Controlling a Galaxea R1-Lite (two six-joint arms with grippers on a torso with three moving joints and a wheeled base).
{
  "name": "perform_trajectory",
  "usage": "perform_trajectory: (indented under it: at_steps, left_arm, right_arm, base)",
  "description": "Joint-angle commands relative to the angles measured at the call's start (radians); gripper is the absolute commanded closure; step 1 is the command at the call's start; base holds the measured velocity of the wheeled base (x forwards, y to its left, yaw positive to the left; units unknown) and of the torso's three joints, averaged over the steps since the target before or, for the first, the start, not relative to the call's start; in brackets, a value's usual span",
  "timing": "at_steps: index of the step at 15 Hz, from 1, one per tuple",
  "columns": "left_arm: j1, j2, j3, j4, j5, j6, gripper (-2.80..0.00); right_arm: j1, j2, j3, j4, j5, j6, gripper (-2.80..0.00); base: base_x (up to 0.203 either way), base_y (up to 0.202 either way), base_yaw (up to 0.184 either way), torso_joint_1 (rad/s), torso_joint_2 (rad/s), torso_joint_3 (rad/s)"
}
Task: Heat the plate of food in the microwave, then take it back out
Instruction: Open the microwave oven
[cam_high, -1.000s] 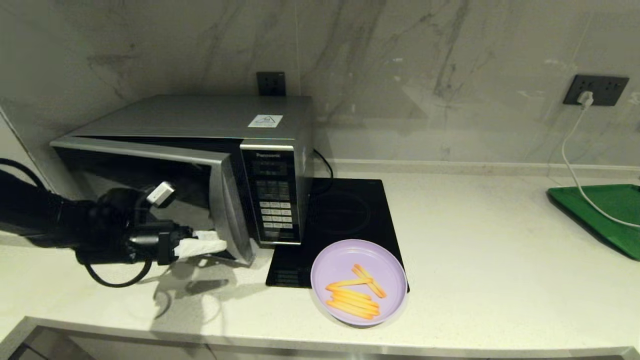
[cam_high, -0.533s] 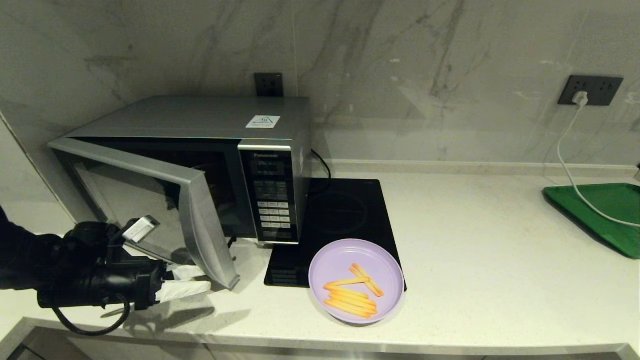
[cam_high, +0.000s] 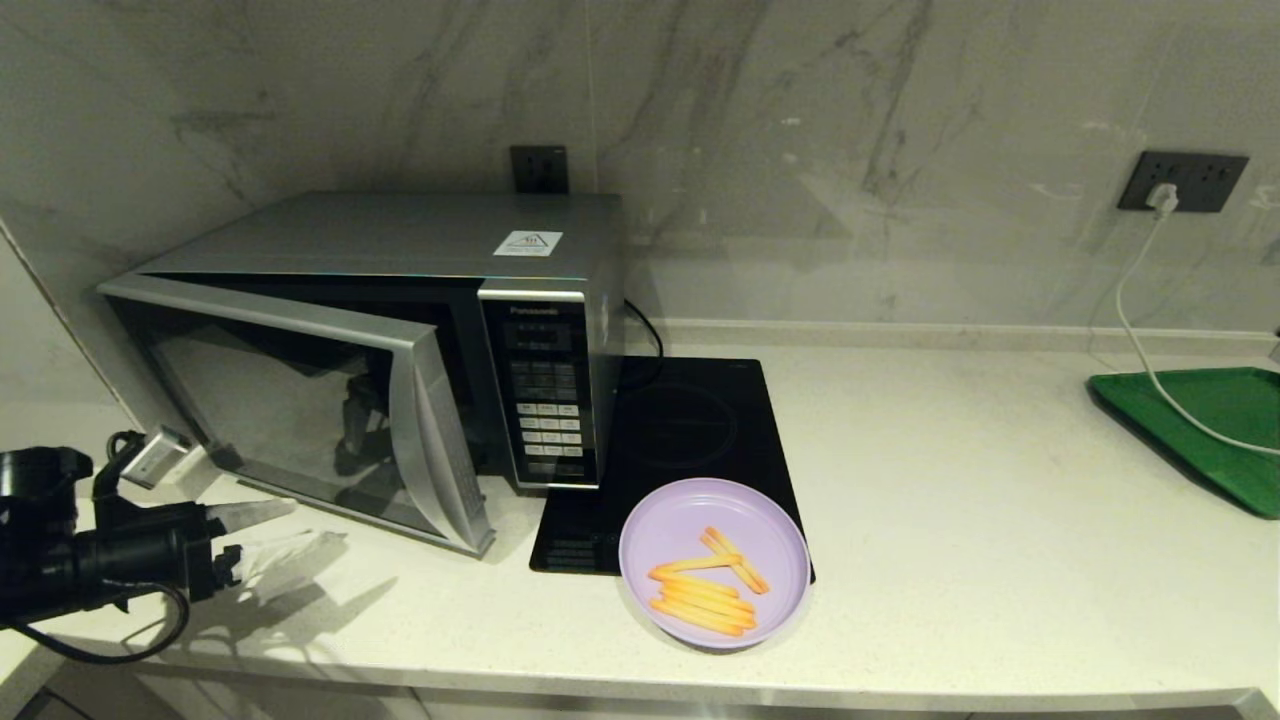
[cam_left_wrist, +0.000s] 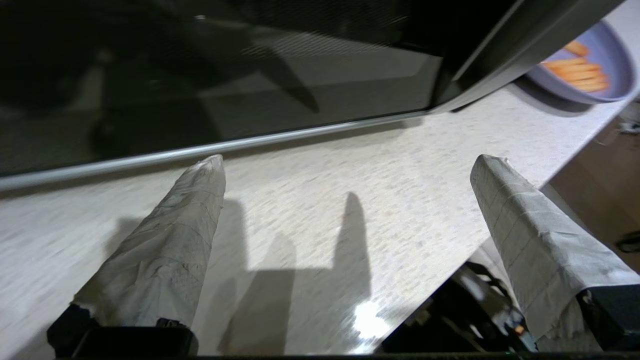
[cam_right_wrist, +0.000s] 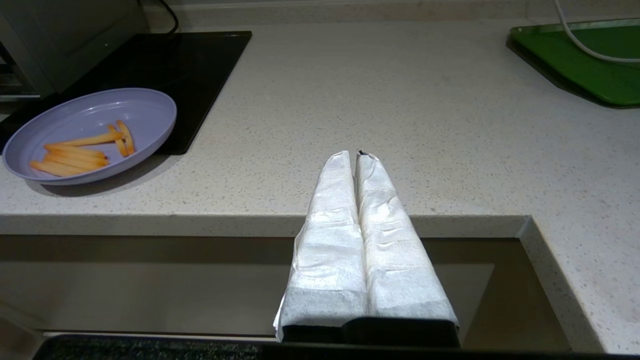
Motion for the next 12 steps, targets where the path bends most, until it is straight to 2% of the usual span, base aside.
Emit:
perform_trajectory:
  at_steps: [1, 2, 4, 5, 7, 9, 10, 12]
  left_arm:
    - [0.059, -0.06, 0.03, -0.003, -0.003, 0.013, -2.8]
    - [0.076, -0.089, 0.053, -0.004, 0.017, 0.014, -2.8]
    - [0.082, -0.142, 0.077, -0.004, 0.127, 0.005, -2.8]
    - [0.083, -0.174, 0.085, -0.003, 0.137, 0.001, 0.0]
    - [0.074, -0.262, 0.087, 0.019, 0.144, -0.031, 0.0]
    - [0.027, -0.395, 0.072, 0.05, 0.159, -0.13, 0.0]
    - [-0.011, -0.458, 0.054, 0.057, 0.187, -0.192, 0.0]
    - [-0.135, -0.562, -0.03, 0.07, 0.324, -0.321, 0.0]
  right_arm:
    - [0.0, 0.0, 0.0, -0.001, 0.0, 0.001, 0.0]
    - [0.0, 0.0, 0.0, -0.001, 0.0, 0.001, 0.0]
    - [0.0, 0.0, 0.0, -0.001, 0.0, 0.001, 0.0]
    - [0.001, 0.0, 0.0, -0.001, 0.0, 0.001, 0.0]
    - [0.0, 0.0, 0.0, -0.001, 0.0, 0.0, 0.0]
    - [0.0, 0.0, 0.0, -0.001, 0.0, -0.001, 0.0]
    - [0.0, 0.0, 0.0, 0.0, 0.0, 0.0, 0.0]
    - [0.0, 0.0, 0.0, 0.001, 0.0, -0.001, 0.0]
  base:
    - [0.0, 0.0, 0.0, 0.0, 0.0, 0.0]
    - [0.0, 0.0, 0.0, 0.0, 0.0, 0.0]
    - [0.0, 0.0, 0.0, 0.0, 0.0, 0.0]
    - [0.0, 0.0, 0.0, 0.0, 0.0, 0.0]
    - [0.0, 0.0, 0.0, 0.0, 0.0, 0.0]
    - [0.0, 0.0, 0.0, 0.0, 0.0, 0.0]
    - [0.0, 0.0, 0.0, 0.0, 0.0, 0.0]
    - [0.0, 0.0, 0.0, 0.0, 0.0, 0.0]
